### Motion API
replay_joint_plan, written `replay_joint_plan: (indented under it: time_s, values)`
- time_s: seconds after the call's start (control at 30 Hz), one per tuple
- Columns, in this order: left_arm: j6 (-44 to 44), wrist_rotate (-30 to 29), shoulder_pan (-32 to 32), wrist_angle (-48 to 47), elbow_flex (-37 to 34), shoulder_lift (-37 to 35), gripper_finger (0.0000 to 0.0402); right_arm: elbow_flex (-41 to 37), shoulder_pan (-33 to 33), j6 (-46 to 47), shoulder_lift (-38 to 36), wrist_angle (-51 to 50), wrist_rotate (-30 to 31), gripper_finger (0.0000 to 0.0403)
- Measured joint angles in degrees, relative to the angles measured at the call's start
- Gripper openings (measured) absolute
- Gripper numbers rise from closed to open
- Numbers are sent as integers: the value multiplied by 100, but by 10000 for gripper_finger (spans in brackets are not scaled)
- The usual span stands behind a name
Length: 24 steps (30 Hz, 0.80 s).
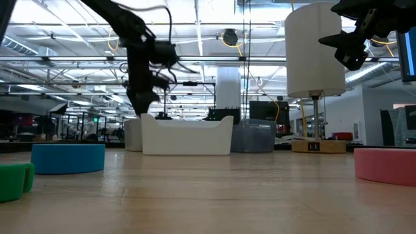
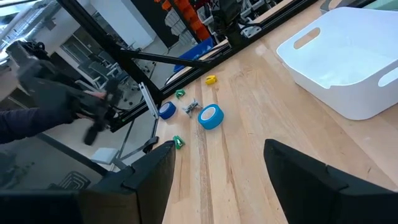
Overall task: Pick and place Stapler, Stapler remover, tape
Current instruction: Put the small yellow stapler into the gray bin
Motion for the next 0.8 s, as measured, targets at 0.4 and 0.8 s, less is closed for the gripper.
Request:
replay_joint_plan:
  time_s: [0.4, 0.8]
  values:
    - [-3054, 2259, -1815, -2833, 9, -1973, 216, 0, 0, -94, 0, 0, -2, 239]
    - [-7766, 2877, -4284, -3364, -662, -2058, 216, 0, 0, -100, 0, 0, -2, 240]
